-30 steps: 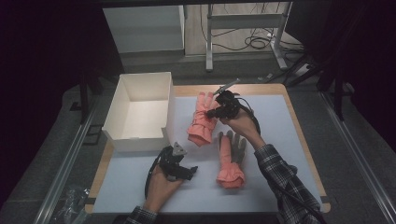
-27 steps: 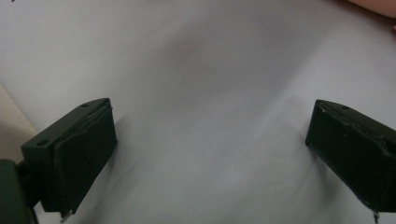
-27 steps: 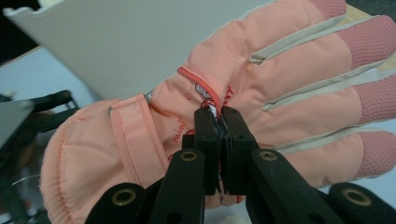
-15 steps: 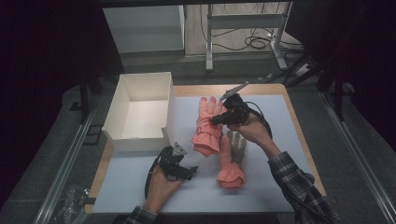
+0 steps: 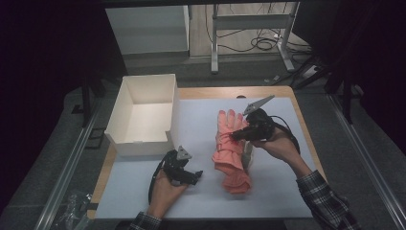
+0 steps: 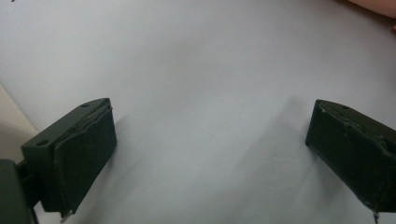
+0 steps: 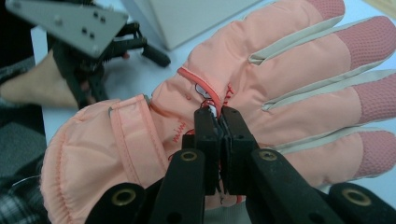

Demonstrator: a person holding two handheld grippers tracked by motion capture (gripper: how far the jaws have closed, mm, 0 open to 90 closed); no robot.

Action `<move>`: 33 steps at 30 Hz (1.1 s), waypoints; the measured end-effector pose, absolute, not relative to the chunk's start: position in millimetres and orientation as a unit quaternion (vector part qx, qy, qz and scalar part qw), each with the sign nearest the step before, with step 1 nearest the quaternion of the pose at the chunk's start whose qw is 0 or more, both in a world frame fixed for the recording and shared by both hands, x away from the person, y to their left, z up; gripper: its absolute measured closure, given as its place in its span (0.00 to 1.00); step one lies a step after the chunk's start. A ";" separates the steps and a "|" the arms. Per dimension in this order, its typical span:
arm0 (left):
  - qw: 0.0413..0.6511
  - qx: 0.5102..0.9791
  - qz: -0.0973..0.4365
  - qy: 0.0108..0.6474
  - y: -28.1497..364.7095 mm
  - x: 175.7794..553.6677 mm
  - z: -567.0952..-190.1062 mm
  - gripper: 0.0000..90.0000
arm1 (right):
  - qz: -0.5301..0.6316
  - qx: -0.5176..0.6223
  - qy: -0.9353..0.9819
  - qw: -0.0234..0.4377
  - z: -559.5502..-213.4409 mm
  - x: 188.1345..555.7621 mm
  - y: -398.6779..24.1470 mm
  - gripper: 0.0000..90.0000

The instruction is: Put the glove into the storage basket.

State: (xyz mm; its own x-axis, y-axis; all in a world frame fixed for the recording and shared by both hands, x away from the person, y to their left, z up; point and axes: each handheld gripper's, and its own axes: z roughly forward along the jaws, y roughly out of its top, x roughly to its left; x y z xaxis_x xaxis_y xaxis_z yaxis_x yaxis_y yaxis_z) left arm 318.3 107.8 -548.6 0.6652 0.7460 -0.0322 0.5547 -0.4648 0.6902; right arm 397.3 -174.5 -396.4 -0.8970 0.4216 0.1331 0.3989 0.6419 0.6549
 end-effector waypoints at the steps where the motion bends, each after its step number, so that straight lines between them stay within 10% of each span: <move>1: 0.345 0.845 0.138 0.385 108.0 318.4 -548.5 0.02 | 0.355 0.228 0.906 0.016 -397.1 394.6 -177.9 0.96; 33: 0.346 0.844 0.139 0.385 107.7 318.3 -548.7 0.02 | 0.301 0.215 0.929 0.026 -460.3 376.4 -189.5 0.88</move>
State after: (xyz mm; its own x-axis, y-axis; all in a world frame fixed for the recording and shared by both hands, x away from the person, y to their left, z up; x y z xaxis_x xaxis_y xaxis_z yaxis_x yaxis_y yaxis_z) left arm 318.3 107.7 -548.7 0.6651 0.7460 -0.0319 0.5537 -0.4641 0.6914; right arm 376.4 -189.5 -460.3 -0.9063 0.4147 0.0810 0.3833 0.7262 0.5708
